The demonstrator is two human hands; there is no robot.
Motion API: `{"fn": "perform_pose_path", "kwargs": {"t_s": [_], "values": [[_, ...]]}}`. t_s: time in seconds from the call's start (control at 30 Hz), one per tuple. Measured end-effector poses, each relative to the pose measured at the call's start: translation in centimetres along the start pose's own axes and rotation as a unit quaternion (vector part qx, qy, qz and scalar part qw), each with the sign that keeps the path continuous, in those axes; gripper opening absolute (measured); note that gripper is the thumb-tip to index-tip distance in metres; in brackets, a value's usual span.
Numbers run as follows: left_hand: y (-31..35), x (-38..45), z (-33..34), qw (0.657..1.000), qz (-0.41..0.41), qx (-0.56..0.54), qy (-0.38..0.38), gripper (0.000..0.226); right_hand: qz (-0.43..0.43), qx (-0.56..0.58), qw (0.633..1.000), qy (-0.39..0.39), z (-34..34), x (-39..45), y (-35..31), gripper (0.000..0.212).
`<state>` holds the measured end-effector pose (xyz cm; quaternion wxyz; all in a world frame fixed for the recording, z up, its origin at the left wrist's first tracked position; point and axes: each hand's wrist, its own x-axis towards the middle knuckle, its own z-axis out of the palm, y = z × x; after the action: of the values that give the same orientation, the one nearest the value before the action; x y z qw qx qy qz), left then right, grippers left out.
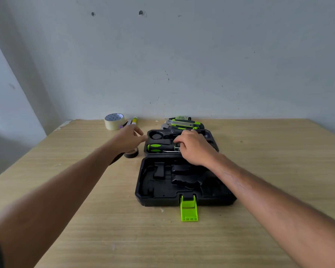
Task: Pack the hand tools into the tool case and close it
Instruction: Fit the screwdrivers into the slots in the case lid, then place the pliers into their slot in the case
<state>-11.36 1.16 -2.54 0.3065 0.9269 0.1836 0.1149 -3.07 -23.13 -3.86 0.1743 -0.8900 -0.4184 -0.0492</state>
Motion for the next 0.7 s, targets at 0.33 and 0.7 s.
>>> {"fn": "perform_pose_path", "kwargs": {"t_s": [0.33, 0.7], "values": [[-5.2, -3.2, -3.6, 0.978, -0.073, 0.181, -0.069, 0.107, -0.026, 0.056, 0.998, 0.009, 1.4, 1.9, -5.1, 0.032], [-6.1, -3.2, -2.5, 0.978, -0.076, 0.191, -0.040, 0.054, 0.001, 0.088, 0.996, 0.024, 0.5, 1.7, -4.8, 0.027]]}}
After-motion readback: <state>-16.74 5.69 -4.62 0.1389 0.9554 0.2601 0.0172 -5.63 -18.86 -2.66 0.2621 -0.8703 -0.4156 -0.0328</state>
